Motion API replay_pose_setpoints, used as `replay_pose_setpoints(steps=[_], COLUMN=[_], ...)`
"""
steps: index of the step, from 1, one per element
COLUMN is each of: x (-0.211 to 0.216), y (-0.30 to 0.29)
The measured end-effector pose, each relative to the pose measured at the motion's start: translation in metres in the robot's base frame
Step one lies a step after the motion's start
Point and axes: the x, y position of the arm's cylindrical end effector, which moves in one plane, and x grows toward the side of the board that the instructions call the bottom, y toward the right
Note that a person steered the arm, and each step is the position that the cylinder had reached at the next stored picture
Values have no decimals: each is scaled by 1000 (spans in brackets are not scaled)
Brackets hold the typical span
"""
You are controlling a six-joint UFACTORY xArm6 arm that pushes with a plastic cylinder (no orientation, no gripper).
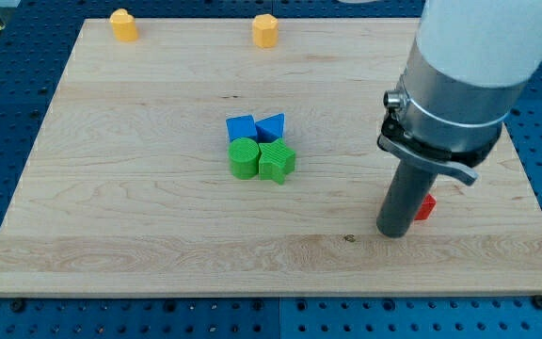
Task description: Place the red circle towards the top of the red star
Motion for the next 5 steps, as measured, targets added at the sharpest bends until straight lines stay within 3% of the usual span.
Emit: replay_pose_setpoints(steps=[2,3,5], x=[16,4,-9], y=[91,152,220])
